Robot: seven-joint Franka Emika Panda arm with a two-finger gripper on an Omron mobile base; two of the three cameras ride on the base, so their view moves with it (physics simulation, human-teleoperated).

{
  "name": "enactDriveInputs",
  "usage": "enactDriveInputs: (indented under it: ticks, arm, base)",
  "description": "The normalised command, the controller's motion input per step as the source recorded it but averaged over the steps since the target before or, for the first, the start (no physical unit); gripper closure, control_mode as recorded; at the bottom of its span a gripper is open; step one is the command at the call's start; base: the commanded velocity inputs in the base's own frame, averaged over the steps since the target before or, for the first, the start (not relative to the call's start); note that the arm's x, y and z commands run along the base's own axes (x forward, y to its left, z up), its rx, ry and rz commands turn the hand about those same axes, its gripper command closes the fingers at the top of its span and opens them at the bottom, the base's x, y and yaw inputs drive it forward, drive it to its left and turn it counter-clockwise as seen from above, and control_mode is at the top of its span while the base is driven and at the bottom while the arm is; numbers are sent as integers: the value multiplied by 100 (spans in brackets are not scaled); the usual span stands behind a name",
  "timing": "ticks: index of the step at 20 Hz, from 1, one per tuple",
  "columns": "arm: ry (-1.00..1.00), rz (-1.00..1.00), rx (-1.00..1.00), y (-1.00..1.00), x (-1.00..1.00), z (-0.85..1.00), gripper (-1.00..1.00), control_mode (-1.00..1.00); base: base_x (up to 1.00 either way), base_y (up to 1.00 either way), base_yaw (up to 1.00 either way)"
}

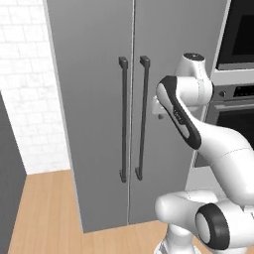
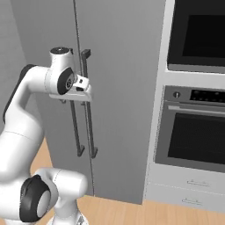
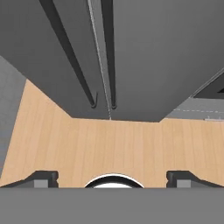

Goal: Take the strawberry from the fridge and place it on top of the pancake, located on the dining counter.

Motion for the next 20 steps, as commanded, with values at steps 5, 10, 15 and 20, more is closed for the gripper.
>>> enactDriveInputs:
  ticks: [5, 10, 15, 20]
  arm:
    - [0, 0, 0, 0, 0, 0, -100, 100]
    - [0, 0, 0, 0, 0, 0, -100, 100]
    - [0, 0, 0, 0, 0, 0, -100, 100]
    - [-3, 0, 0, 0, 25, -8, -100, -100]
  base:
    - [-5, 35, 0]
    - [0, 26, 0]
    - [0, 0, 1]
    - [0, 0, 0]
